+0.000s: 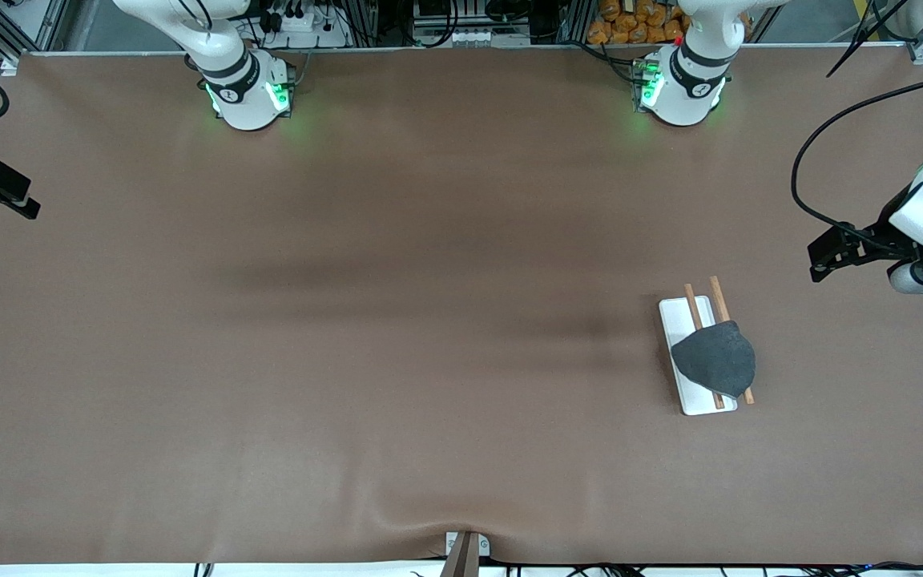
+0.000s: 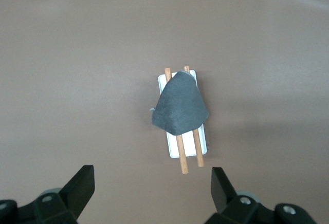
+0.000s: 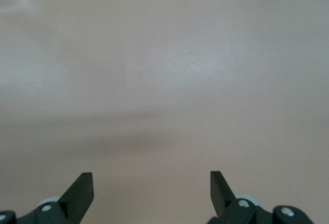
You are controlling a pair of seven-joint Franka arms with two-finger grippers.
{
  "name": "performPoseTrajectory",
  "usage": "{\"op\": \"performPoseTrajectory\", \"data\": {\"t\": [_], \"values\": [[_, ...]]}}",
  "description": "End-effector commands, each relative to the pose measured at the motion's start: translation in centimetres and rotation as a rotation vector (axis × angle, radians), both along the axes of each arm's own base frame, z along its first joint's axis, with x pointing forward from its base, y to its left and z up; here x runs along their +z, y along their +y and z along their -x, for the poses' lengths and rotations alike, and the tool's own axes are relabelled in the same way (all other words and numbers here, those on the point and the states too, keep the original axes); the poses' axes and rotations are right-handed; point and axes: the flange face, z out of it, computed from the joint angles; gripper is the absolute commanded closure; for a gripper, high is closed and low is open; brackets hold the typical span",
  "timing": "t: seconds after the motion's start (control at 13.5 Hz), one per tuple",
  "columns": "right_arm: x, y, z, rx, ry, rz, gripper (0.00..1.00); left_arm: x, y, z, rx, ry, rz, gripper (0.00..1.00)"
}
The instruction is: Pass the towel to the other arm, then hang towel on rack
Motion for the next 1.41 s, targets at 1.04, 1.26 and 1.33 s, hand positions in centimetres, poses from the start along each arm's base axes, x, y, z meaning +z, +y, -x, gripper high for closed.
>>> {"op": "performPoseTrajectory", "data": {"t": [1.04,1.26,1.33], "values": [[0.4,-0.9,0.9,-0.005,-0.010,-0.016,0.00,1.8,0.0,3.6,0.043,0.114,0.062,0.00],[0.5,-0.6,1.0,-0.001,-0.010,-0.015,0.00,2.6,0.3,4.5,0.052,0.117,0.066,0.00],[0.5,-0.5,1.0,0.001,-0.010,-0.015,0.00,2.3,0.4,4.7,0.060,0.125,0.067,0.00]]}}
